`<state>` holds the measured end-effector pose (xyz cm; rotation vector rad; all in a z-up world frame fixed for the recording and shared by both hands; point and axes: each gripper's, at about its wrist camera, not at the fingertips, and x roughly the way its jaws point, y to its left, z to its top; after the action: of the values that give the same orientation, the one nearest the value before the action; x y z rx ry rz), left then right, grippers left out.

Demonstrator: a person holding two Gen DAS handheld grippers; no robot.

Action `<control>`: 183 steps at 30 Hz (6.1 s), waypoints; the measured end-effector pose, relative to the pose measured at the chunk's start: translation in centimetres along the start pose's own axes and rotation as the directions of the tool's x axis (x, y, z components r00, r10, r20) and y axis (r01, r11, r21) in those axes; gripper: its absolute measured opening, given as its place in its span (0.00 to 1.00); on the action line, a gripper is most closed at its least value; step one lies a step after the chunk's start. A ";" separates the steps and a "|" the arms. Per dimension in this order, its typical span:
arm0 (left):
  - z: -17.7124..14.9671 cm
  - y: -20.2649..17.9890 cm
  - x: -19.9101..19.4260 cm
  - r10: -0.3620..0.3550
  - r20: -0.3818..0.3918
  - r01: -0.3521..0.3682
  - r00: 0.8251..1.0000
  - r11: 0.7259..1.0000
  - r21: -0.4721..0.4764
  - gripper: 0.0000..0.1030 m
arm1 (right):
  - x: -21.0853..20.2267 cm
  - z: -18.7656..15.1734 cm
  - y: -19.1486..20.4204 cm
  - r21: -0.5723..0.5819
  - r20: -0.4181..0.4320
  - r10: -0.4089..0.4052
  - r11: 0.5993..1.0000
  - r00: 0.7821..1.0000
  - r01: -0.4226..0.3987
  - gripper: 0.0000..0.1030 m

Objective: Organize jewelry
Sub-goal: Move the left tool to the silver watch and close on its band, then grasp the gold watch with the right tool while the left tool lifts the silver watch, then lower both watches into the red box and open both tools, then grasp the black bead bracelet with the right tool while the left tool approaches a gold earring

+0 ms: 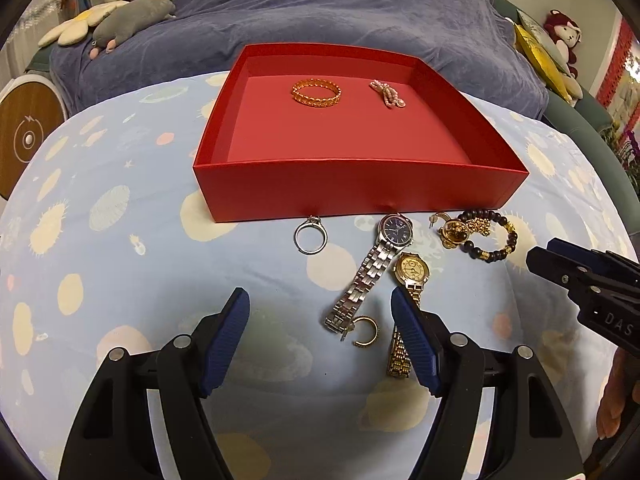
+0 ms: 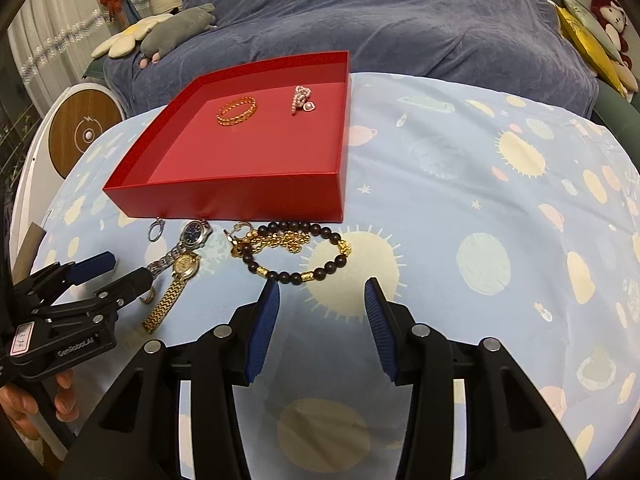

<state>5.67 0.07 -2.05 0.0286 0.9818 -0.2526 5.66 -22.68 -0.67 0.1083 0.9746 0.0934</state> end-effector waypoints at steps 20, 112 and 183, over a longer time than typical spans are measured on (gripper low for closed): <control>0.9 -1.9 2.0 0.028 0.039 -0.032 0.999 0.995 0.094 0.53 | 0.6 1.0 0.9 0.030 -0.004 0.031 0.999 1.000 -0.031 0.41; 0.7 3.2 0.4 -0.030 0.042 0.035 0.999 0.993 -0.112 0.04 | 0.8 -0.8 9.0 -0.115 -0.013 0.141 0.983 0.990 -0.141 0.21; -0.7 0.8 -3.2 -0.014 0.080 0.019 0.997 0.998 -0.060 0.49 | -2.9 -0.7 1.3 -0.035 0.058 0.081 0.996 0.995 -0.079 0.33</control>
<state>3.54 1.61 0.14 -0.0448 0.9104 -0.2375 3.40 -21.75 1.45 0.1195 0.9093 0.1791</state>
